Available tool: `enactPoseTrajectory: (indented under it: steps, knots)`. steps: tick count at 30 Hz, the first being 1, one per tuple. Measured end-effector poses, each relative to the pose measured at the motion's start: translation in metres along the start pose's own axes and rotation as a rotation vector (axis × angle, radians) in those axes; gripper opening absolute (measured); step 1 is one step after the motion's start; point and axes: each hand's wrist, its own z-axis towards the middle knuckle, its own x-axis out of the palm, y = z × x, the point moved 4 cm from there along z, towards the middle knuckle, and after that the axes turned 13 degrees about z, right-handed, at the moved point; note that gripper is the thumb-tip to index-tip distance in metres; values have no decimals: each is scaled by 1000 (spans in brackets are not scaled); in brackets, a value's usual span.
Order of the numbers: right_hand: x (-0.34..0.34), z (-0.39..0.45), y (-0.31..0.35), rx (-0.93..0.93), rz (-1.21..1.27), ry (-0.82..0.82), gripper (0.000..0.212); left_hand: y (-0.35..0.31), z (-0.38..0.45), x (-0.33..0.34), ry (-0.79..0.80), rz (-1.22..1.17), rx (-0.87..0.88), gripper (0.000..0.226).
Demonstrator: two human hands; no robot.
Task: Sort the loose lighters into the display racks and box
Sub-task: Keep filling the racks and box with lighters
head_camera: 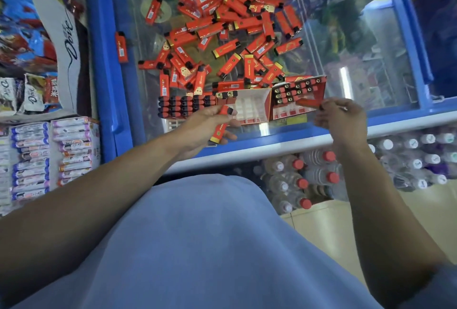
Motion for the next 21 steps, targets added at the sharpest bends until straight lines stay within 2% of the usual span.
enactPoseTrajectory:
  steps: [4,9,15,21]
  knots:
    - [14,11,-6,-30,-18,3,9,-2,2,4,15,-5,4,22]
    - [27,19,-13,-20,49,23,25,2,1,5,38,-26,27,32]
    - [31,25,-19,31,49,51,39,-1,-6,4,79,-10,58,28]
    - [34,22,-22,35,121,61,23,1,-9,1,55,-32,72,22]
